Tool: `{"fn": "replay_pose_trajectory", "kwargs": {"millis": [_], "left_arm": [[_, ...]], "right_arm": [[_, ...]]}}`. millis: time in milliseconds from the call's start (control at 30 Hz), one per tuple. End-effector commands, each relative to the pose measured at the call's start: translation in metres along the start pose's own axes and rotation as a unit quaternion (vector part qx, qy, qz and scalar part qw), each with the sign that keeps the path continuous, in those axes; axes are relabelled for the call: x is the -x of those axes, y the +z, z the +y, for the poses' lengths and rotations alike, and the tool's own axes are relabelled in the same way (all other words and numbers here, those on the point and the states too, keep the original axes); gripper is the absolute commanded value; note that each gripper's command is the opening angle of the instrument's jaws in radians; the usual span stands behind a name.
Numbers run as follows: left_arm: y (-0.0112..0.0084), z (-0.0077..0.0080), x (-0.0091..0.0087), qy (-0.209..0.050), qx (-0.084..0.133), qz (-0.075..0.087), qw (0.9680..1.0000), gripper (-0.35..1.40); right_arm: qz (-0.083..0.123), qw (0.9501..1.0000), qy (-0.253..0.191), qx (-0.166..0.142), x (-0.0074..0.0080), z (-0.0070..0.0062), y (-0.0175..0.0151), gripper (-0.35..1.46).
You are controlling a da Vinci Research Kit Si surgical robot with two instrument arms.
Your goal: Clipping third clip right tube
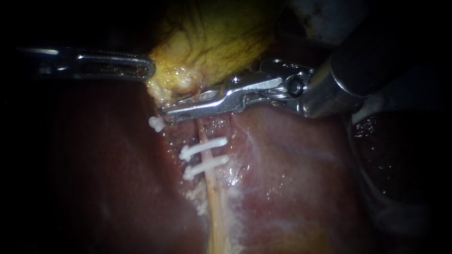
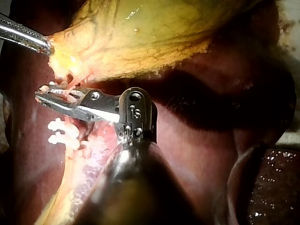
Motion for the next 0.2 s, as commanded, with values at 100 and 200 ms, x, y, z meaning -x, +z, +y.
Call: {"fn": "replay_pose_trajectory", "kwargs": {"millis": [100,200], "left_arm": [[0.0,0.0,0.0,0.0,0.0,0.0,1.0,-0.35],[0.0,0.0001,0.0,0.0,0.0,0.0,1.0,-0.35]], "right_arm": [[0.0,1.0,0.0,0.0,0.0,0.0,0.0,-0.35],[-0.001,1.0,0.002,0.0,0.0001,0.0,0.0,-0.35]]}}
